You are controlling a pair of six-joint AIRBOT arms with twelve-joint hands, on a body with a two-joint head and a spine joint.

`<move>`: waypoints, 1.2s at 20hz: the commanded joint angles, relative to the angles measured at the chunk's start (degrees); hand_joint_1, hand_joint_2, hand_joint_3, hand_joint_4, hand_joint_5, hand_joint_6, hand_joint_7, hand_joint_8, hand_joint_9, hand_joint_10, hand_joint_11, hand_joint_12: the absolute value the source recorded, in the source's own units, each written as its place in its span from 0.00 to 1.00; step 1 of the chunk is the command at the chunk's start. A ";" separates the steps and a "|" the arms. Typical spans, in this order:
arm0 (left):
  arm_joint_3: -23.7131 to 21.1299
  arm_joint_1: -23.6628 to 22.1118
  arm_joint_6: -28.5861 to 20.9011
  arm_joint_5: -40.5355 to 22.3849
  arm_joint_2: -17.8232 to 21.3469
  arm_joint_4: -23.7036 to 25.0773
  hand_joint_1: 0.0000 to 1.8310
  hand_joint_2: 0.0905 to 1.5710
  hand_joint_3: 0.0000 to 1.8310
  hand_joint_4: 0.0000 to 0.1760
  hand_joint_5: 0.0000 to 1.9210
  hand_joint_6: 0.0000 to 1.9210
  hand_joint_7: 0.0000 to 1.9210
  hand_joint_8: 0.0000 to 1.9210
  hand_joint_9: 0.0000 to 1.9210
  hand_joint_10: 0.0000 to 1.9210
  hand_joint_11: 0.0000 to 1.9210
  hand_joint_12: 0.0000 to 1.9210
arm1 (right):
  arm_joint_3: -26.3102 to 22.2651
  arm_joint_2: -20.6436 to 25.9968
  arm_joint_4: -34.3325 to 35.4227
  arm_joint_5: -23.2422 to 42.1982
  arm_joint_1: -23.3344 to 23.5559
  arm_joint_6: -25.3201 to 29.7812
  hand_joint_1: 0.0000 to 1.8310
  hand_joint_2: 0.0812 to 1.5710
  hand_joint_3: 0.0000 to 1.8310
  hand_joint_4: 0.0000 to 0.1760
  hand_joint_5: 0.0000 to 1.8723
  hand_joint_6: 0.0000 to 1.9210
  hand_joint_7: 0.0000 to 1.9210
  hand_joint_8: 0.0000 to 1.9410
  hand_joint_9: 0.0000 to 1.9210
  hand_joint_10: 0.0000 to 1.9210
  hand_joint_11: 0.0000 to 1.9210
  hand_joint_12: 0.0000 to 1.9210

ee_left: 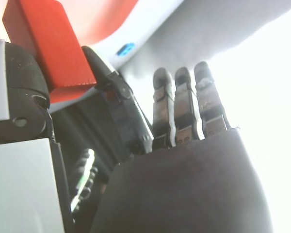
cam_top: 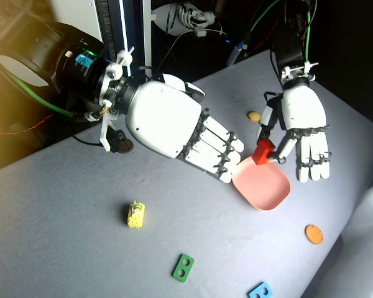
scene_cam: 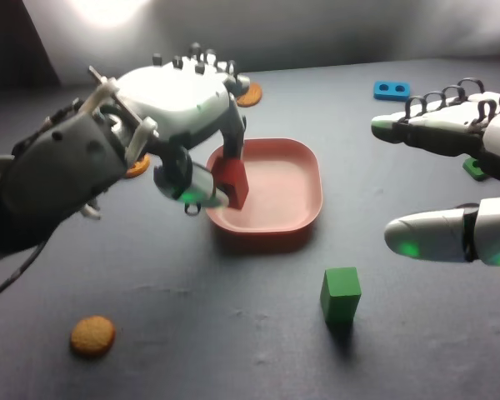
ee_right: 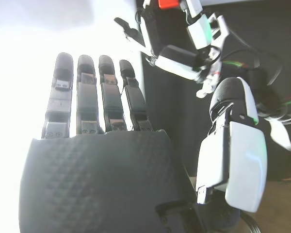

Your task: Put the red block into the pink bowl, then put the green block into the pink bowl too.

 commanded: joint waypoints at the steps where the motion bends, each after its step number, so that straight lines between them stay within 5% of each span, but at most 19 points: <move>1: 0.43 -0.99 -0.40 -4.60 0.25 2.13 0.63 0.65 0.00 0.00 0.58 0.41 0.10 0.00 0.02 0.00 0.00 0.00 | -0.31 0.26 0.67 6.29 0.31 0.09 0.09 0.62 0.00 0.00 0.10 0.00 0.10 0.00 0.08 0.00 0.00 0.21; 9: 4.95 -1.43 -3.22 -4.48 -1.70 4.33 0.64 0.64 0.00 0.00 0.59 0.39 0.12 0.00 0.04 0.00 0.00 0.00 | -0.38 -5.19 3.71 8.69 -2.91 -4.29 0.08 0.63 0.00 0.00 0.10 0.00 0.10 0.00 0.09 0.00 0.00 0.25; 11: 5.61 -1.21 -4.21 -4.47 -2.14 5.13 0.63 0.65 0.00 0.00 0.59 0.39 0.11 0.00 0.03 0.00 0.00 0.00 | -0.38 -6.02 4.12 9.09 -2.90 -4.49 0.07 0.65 0.00 0.00 0.08 0.00 0.07 0.00 0.06 0.00 0.00 0.17; 12: 5.75 -1.21 -4.27 -4.47 -2.25 5.14 0.62 0.66 0.00 0.00 0.57 0.43 0.13 0.00 0.04 0.00 0.01 0.01 | -0.38 -6.28 4.25 9.11 -2.87 -4.50 0.10 0.63 0.00 0.00 0.11 0.00 0.11 0.00 0.09 0.00 0.00 0.27; 15: 6.56 -1.21 -4.54 -4.48 -2.87 5.15 0.62 0.66 0.00 0.00 0.56 0.44 0.13 0.00 0.04 0.00 0.01 0.01 | -0.36 -7.25 5.84 9.37 -2.79 -5.12 0.10 0.62 0.00 0.00 0.12 0.00 0.12 0.00 0.10 0.00 0.00 0.30; 20: 6.77 -1.20 -4.75 -4.48 -3.09 5.29 0.62 0.64 0.00 0.00 0.59 0.38 0.10 0.00 0.02 0.00 0.00 0.00 | -0.35 -8.62 9.38 9.36 -1.96 -5.91 0.08 0.63 0.00 0.00 0.09 0.00 0.09 0.00 0.07 0.00 0.00 0.21; 21: 6.77 -1.20 -4.75 -4.48 -3.09 5.31 0.60 0.64 0.00 0.31 0.58 0.39 0.10 0.00 0.02 0.00 0.00 0.00 | -0.34 -8.94 9.72 9.36 -1.99 -6.41 0.09 0.63 0.00 0.00 0.09 0.00 0.09 0.00 0.07 0.00 0.00 0.20; 22: 6.77 -1.20 -4.76 -4.48 -3.09 5.35 0.45 0.58 0.00 0.33 0.36 0.02 0.07 0.00 0.02 0.00 0.00 0.00 | -0.30 -9.61 10.58 9.36 -2.16 -7.21 0.08 0.64 0.00 0.00 0.09 0.00 0.09 0.00 0.07 0.00 0.00 0.21; 24: 6.76 -1.22 -4.76 -4.49 -3.09 5.35 0.38 0.55 0.00 0.64 0.17 0.00 0.05 0.00 0.01 0.00 0.00 0.00 | -0.13 -10.67 11.77 9.70 -2.29 -7.88 0.09 0.64 0.00 0.00 0.10 0.00 0.10 0.00 0.08 0.00 0.00 0.23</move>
